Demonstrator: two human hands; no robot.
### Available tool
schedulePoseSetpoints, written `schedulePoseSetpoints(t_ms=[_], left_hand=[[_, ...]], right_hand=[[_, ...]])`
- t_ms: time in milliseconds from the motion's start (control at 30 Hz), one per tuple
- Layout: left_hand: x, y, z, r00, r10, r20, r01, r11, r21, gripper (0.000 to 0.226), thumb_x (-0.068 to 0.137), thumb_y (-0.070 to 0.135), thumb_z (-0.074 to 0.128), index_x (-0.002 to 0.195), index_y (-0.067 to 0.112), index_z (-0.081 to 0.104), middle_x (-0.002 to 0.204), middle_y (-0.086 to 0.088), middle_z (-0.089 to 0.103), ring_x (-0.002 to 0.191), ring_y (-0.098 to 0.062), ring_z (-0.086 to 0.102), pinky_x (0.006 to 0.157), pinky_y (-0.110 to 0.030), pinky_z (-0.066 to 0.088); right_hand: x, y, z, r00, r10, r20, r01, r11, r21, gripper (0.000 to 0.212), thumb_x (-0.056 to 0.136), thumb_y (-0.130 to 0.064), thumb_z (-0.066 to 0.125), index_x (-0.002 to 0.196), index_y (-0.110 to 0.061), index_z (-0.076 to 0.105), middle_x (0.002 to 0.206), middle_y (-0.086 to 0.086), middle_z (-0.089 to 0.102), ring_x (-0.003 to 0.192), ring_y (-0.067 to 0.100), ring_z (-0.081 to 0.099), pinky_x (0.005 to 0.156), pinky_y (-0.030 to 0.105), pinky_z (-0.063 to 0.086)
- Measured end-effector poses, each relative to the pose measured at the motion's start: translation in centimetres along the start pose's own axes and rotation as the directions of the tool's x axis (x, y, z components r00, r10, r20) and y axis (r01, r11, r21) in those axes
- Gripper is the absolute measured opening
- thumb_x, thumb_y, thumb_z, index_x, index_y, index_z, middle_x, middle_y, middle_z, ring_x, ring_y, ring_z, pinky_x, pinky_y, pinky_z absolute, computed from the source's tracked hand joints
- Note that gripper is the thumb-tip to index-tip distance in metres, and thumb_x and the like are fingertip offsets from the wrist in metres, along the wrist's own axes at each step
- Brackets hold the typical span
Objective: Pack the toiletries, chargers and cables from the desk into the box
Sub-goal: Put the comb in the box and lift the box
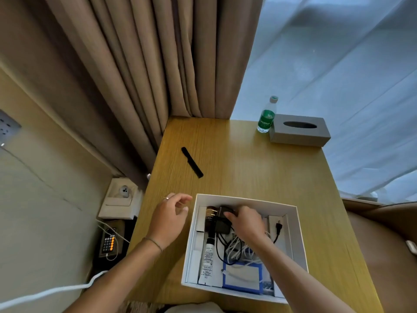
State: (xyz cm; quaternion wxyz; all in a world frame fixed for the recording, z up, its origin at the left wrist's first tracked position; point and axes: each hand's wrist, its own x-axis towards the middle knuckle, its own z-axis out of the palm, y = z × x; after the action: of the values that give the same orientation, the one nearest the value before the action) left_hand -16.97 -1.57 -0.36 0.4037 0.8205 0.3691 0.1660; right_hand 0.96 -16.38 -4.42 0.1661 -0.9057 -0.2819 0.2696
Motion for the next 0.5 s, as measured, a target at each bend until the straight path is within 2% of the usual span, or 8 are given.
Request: schedulePoseSetpoints(t_ms=[67,167,267,300,367,500], left_hand=[[0.4,-0.4,-0.2,1.000,0.010,0.009,-0.010,1.000,0.003,0.030,0.092,0.005,0.061,0.107,0.029,0.070,0.101,0.014,0.063,0.097,-0.002,0.060,0.083,-0.021,0.053],[1.4,-0.9,-0.5,1.000,0.003,0.031,-0.003,1.000,0.007,0.030,0.092,0.005,0.061,0.105,0.031,0.070,0.102,0.014,0.063,0.097,-0.001,0.060,0.083,-0.021,0.053],[2.5,-1.5,-0.9,0.998,-0.016,0.068,0.014,0.999,0.029,0.029,0.092,0.007,0.061,0.104,0.032,0.069,0.103,0.014,0.063,0.096,-0.001,0.060,0.083,-0.021,0.054],[2.9,-1.6,-1.0,0.996,-0.023,0.084,0.020,0.999,0.038,0.029,0.092,0.007,0.061,0.104,0.033,0.068,0.103,0.013,0.062,0.096,-0.002,0.060,0.083,-0.021,0.054],[3.8,-2.1,-1.3,0.993,-0.046,0.106,0.041,0.998,0.050,0.030,0.093,0.007,0.061,0.103,0.035,0.067,0.103,0.012,0.062,0.096,-0.002,0.060,0.081,-0.019,0.053],[5.5,-3.2,-1.8,0.988,-0.087,0.124,0.077,0.993,0.089,0.028,0.094,0.009,0.060,0.103,0.035,0.067,0.101,0.013,0.061,0.091,0.000,0.059,0.071,-0.011,0.047]], right_hand=[[-0.3,-0.6,-0.5,0.999,-0.028,-0.029,0.023,0.988,-0.150,0.046,0.096,-0.057,0.052,0.067,-0.021,0.059,0.058,-0.005,0.062,0.054,0.013,0.061,0.051,0.030,0.049],[-0.4,-1.8,-1.8,0.997,-0.062,-0.045,0.043,0.939,-0.341,0.049,0.099,-0.057,0.043,0.069,-0.020,0.056,0.064,-0.005,0.059,0.059,0.015,0.060,0.055,0.030,0.052],[-0.1,-3.6,-3.9,0.992,-0.122,-0.043,0.093,0.900,-0.426,0.044,0.101,-0.045,0.046,0.066,-0.019,0.046,0.061,-0.005,0.051,0.050,0.011,0.047,0.045,0.026,0.037],[0.2,-4.4,-4.5,0.987,-0.155,-0.051,0.120,0.902,-0.415,0.044,0.102,-0.040,0.046,0.064,-0.019,0.044,0.059,-0.006,0.048,0.048,0.010,0.043,0.042,0.025,0.033],[1.0,-6.1,-5.6,0.976,-0.204,-0.075,0.168,0.926,-0.339,0.040,0.100,-0.035,0.047,0.064,-0.017,0.050,0.058,-0.005,0.049,0.046,0.012,0.042,0.041,0.024,0.035],[3.2,-9.5,-6.6,0.965,-0.246,-0.091,0.225,0.955,-0.194,0.030,0.100,-0.032,0.049,0.083,-0.016,0.068,0.074,0.001,0.069,0.057,0.014,0.060,0.051,0.028,0.053]])
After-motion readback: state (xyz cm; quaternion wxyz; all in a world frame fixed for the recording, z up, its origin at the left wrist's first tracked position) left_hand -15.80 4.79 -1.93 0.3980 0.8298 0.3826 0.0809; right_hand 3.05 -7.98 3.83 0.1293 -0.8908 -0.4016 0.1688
